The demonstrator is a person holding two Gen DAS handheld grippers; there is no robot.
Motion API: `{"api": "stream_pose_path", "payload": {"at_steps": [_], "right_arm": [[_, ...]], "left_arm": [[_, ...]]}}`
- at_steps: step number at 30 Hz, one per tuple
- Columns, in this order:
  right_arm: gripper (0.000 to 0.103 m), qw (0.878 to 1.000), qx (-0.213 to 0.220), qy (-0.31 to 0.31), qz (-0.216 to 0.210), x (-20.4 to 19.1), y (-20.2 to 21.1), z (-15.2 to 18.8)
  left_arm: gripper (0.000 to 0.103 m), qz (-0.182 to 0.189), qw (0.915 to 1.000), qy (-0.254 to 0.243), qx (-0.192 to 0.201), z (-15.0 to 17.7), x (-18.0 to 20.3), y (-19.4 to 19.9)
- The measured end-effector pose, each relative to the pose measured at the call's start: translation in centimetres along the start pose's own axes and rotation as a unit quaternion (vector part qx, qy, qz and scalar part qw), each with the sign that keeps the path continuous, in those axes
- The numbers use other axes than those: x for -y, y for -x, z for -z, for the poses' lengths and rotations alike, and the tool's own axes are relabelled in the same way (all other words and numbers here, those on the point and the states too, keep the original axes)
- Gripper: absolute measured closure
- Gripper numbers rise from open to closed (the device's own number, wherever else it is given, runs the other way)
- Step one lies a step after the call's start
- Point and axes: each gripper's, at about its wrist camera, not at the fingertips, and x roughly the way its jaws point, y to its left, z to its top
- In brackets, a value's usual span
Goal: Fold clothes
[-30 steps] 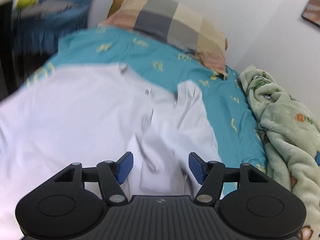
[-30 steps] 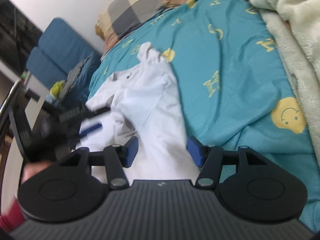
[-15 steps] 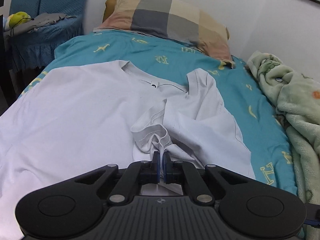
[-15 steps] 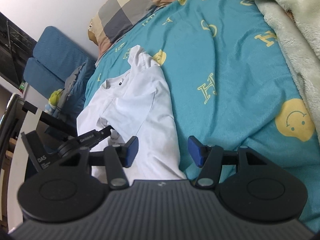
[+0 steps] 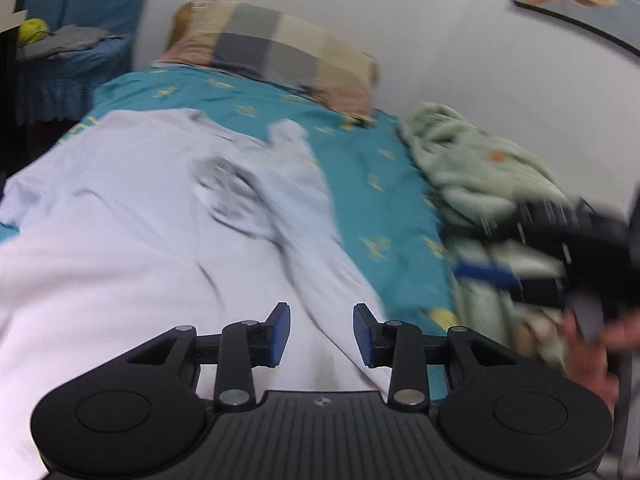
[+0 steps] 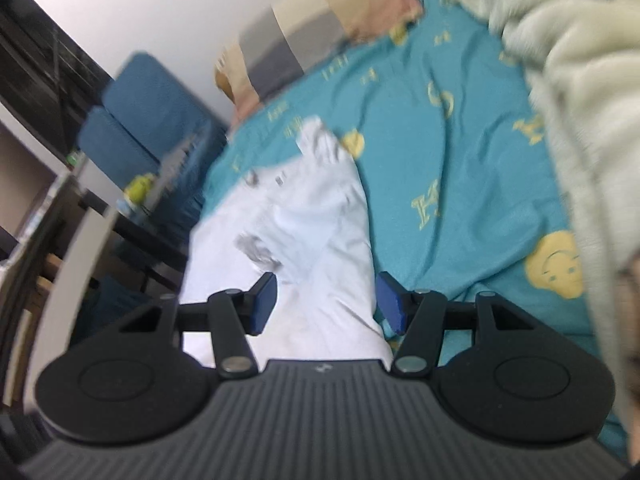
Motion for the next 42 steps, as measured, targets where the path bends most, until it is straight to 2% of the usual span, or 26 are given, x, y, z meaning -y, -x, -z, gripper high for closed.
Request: {"api": "stream_pose_path", "payload": {"at_steps": [3, 6, 9, 11, 12, 14, 16, 18, 19, 20, 25, 29, 31, 34, 36, 38, 40, 42], "right_arm": [[0.045, 0.999, 0.046, 0.006, -0.002, -0.3, 4.9, 0.5], [0.045, 0.997, 0.08, 0.006, 0.012, 0.8, 8.3, 2.4], [0.044, 0.997, 0.066, -0.035, 0.023, 3.4, 9.2, 4.4], [0.044, 0.996, 0.056, -0.068, 0.002, 4.8, 9.2, 4.7], [0.044, 0.996, 0.058, -0.073, -0.009, 5.0, 9.2, 4.6], [0.045, 0.996, 0.057, -0.071, -0.003, 4.9, 8.6, 4.6], [0.044, 0.997, 0.038, -0.062, 0.0, 4.6, 7.4, 4.7], [0.044, 0.998, 0.018, -0.052, 0.004, 4.3, 6.3, 4.7], [0.044, 0.999, 0.008, -0.048, 0.006, 4.1, 5.7, 4.8], [0.044, 0.999, 0.0, -0.044, 0.008, 4.0, 5.2, 4.8], [0.044, 0.998, 0.003, -0.062, 0.0, 4.5, 5.4, 5.0], [0.044, 0.998, 0.001, -0.067, -0.007, 4.5, 5.4, 5.0], [0.044, 0.998, -0.002, -0.064, -0.007, 4.3, 5.2, 5.0], [0.044, 0.998, -0.019, -0.053, -0.009, 3.8, 4.4, 5.2], [0.044, 0.998, -0.032, -0.048, -0.01, 3.3, 3.5, 5.1], [0.044, 0.998, -0.043, -0.046, -0.012, 2.8, 2.3, 4.9], [0.044, 0.997, -0.055, -0.043, -0.013, 2.3, 1.2, 4.6], [0.044, 0.997, -0.067, -0.041, -0.015, 1.8, 0.0, 4.4]], "left_arm": [[0.066, 0.027, 0.9981, -0.055, -0.013, 4.2, 4.2, 0.5], [0.067, 0.048, 0.9926, -0.107, -0.032, 8.1, 7.8, 0.4], [0.068, 0.046, 0.9884, -0.135, -0.053, 10.0, 9.0, -1.3], [0.07, 0.038, 0.9864, -0.147, -0.062, 10.8, 9.3, -2.6], [0.07, 0.034, 0.9853, -0.153, -0.067, 11.2, 9.4, -3.2], [0.069, 0.018, 0.9843, -0.157, -0.078, 11.4, 9.2, -4.8], [0.069, 0.014, 0.9869, -0.14, -0.08, 11.2, 8.3, -5.7], [0.076, 0.011, 0.9892, -0.122, -0.08, 11.0, 7.3, -6.4], [0.096, 0.01, 0.9904, -0.113, -0.078, 10.7, 7.0, -6.4], [0.101, 0.009, 0.9916, -0.104, -0.077, 10.4, 6.7, -6.4], [0.102, 0.077, 0.9946, -0.03, -0.062, 7.8, 4.5, -3.2], [0.102, 0.127, 0.9894, 0.056, -0.042, 4.8, 1.1, 1.0], [0.102, 0.126, 0.9872, 0.09, -0.035, 3.8, -1.4, 2.9], [0.102, 0.085, 0.9846, 0.147, -0.041, 3.1, -6.0, 4.4], [0.102, 0.023, 0.9853, 0.16, -0.055, 3.2, -8.8, 4.1], [0.101, -0.012, 0.9765, 0.198, -0.084, 3.8, -11.3, 2.8], [0.101, -0.03, 0.9676, 0.228, -0.104, 4.2, -12.6, 1.8], [0.101, -0.026, 0.968, 0.23, -0.096, 3.9, -12.5, 1.9]]}}
